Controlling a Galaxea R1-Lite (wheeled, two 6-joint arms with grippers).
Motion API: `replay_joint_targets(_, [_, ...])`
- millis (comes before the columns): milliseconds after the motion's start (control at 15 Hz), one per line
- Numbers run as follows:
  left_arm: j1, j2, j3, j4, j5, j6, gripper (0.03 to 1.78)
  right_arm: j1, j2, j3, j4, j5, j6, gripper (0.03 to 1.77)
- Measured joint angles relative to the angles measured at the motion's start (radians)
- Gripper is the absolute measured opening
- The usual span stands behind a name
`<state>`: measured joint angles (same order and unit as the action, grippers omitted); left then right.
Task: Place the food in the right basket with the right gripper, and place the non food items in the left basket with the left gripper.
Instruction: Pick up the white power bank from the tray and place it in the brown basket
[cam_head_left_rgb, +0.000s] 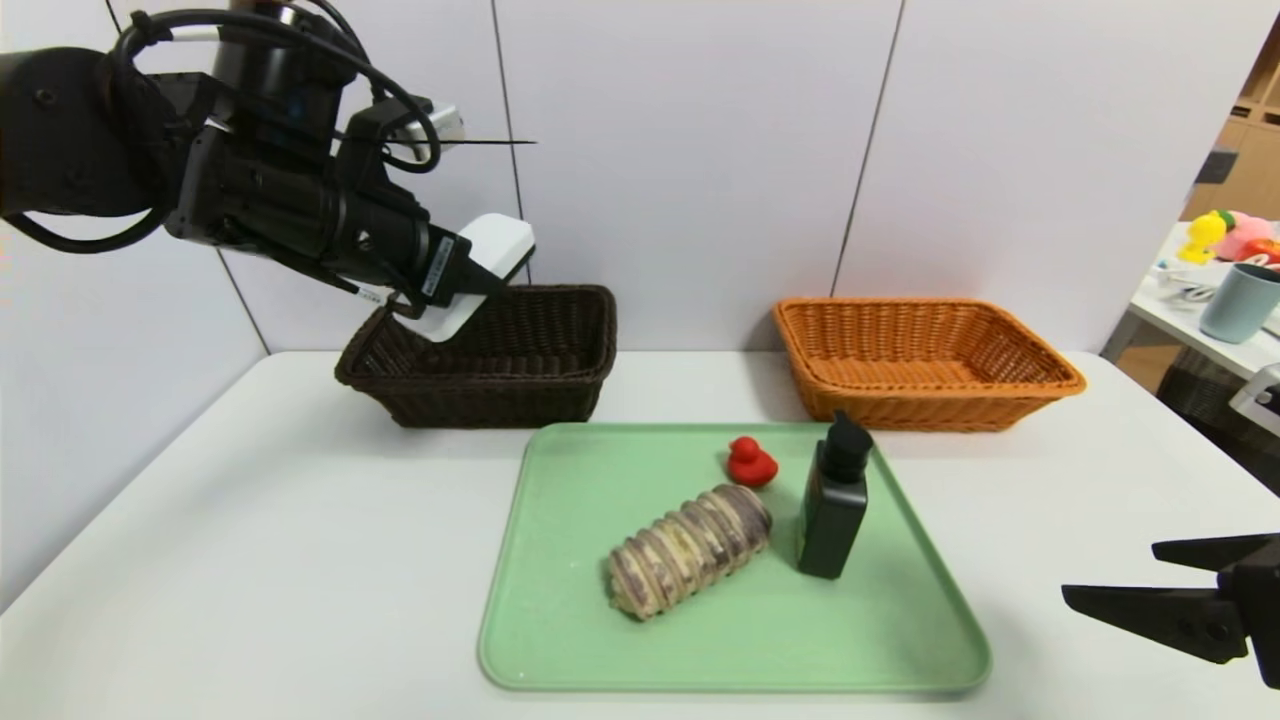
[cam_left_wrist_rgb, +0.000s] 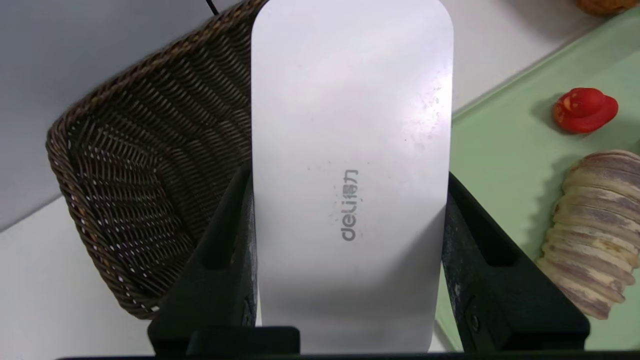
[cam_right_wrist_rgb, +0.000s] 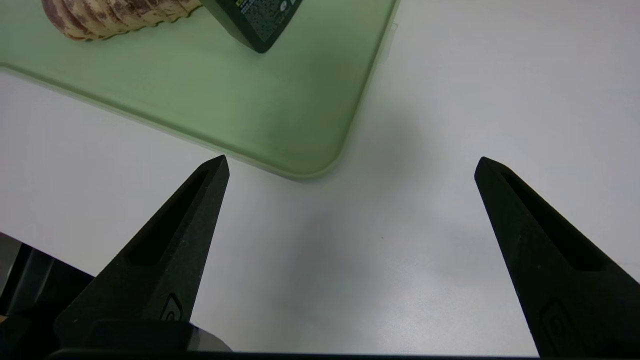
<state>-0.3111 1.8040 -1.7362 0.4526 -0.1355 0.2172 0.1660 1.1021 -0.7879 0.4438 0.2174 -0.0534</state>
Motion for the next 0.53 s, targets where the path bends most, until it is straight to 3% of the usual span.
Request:
replay_joint_targets(267, [0.136, 0.083, -0.039, -0.071, -0.257, 0.221, 1.01, 0.004, -0.006, -0.008, 0.0, 0.003, 0.0, 1.7])
replay_joint_targets(533, [0.195, 0.182, -0.042, -0.11, -0.407, 0.356, 1.01, 0.007, 0.013, -0.017, -0.002, 0.035, 0.0, 1.7])
